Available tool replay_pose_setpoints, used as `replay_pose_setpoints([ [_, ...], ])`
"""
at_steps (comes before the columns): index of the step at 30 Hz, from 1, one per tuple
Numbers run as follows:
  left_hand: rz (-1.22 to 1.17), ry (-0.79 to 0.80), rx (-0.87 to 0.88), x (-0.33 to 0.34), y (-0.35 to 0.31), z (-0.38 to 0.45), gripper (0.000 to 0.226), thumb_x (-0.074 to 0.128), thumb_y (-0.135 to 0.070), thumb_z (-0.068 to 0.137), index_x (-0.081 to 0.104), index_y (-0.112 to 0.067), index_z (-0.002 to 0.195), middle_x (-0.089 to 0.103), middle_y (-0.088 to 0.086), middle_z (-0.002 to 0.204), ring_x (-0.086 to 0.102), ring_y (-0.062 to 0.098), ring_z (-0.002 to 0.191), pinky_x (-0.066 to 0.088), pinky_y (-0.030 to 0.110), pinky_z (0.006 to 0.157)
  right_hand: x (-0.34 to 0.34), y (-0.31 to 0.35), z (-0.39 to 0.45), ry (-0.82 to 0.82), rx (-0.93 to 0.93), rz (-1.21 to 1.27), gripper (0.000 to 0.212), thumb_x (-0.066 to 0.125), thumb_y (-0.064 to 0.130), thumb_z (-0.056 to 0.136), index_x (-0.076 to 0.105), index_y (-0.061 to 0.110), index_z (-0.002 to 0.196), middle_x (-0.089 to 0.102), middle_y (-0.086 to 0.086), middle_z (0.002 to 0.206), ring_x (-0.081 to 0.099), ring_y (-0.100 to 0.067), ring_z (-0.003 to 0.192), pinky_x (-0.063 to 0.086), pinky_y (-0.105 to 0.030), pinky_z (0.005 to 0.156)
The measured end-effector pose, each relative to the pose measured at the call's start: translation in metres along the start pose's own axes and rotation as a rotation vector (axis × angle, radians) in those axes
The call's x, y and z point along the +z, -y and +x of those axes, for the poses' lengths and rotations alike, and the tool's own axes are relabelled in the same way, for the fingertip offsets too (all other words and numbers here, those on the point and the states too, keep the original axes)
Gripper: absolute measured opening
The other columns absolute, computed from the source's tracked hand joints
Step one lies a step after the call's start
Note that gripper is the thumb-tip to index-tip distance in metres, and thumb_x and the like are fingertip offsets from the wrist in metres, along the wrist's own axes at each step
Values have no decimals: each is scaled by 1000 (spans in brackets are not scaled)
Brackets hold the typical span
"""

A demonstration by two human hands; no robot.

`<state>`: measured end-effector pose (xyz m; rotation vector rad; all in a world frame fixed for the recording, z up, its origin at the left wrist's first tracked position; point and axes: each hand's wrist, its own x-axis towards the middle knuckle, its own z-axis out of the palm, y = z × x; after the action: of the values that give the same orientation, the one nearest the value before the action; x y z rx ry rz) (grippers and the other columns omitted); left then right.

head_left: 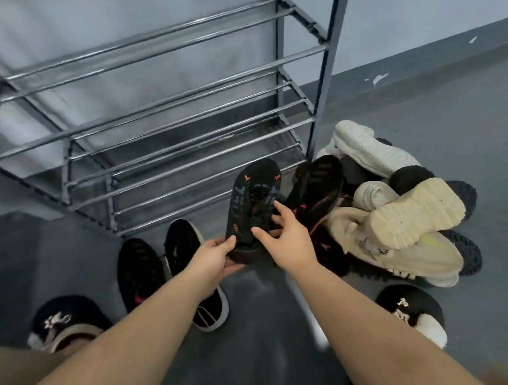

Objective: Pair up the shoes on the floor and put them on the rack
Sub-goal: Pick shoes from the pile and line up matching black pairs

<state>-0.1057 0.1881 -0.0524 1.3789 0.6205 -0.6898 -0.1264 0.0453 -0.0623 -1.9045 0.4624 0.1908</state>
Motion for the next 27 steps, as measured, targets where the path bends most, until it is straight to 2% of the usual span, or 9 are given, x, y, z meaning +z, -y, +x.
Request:
replay_pose_setpoints([
  [3,-1,-48,-54,-33,24,-3,22,46,-14,98,54,1,112,61,19,114,63,25,88,57,32,67,28,1,-9,134,53,2,74,70,24,85,31,18,148,51,-3,141,54,-12,123,35,-9,89],
  [6,5,-80,-137,-52,37,-1,23,48,-18,98,55,-4,114,60,15,113,61,30,98,50,38,84,50,-2,-5,196,109,15,71,71,16,84,35,12,145,52,-6,139,53,-14,125,38,-15,94],
  [8,41,-62,-170,-59,44,1,25,49,-22,97,55,-7,116,62,11,110,62,24,91,50,36,82,59,-7,2,221,137,-8,69,72,14,83,38,11,143,54,-7,138,52,-16,125,41,-23,102],
  [11,98,-30,-212,-64,54,6,15,50,-29,96,56,-16,102,62,2,95,60,16,82,48,30,77,65,-13,11,264,172,-70,67,71,13,83,40,12,142,55,-7,137,51,-18,127,42,-36,107],
  [13,157,-17,-223,-66,57,11,16,50,-32,96,56,-17,99,60,0,88,57,14,79,47,28,75,67,-18,16,285,193,-90,66,70,11,84,40,12,142,54,-8,138,50,-19,128,41,-39,108],
  [15,338,22,-197,-68,60,17,24,48,-35,96,57,-16,105,58,0,90,55,15,84,44,27,78,66,-22,22,298,189,-177,64,69,11,84,40,13,141,56,-7,135,51,-19,126,42,-38,107],
  [18,753,79,-78,-73,66,27,37,47,-37,96,53,-18,127,57,-2,122,55,18,111,40,25,95,63,-22,27,360,147,-412,68,68,19,86,35,17,145,56,-7,133,55,-22,121,45,-35,102],
  [22,1198,-33,52,-77,64,28,54,44,-44,94,34,-22,143,40,9,141,41,28,128,37,40,106,60,-19,26,446,38,-773,73,65,32,86,28,20,147,52,-10,136,51,-27,125,44,-36,101],
  [27,1432,1,188,-66,56,18,64,40,-44,96,16,-18,149,28,8,151,30,28,137,31,40,110,48,-20,15,374,-134,-985,64,60,34,89,32,17,144,41,-6,144,38,-26,133,40,-38,104],
])
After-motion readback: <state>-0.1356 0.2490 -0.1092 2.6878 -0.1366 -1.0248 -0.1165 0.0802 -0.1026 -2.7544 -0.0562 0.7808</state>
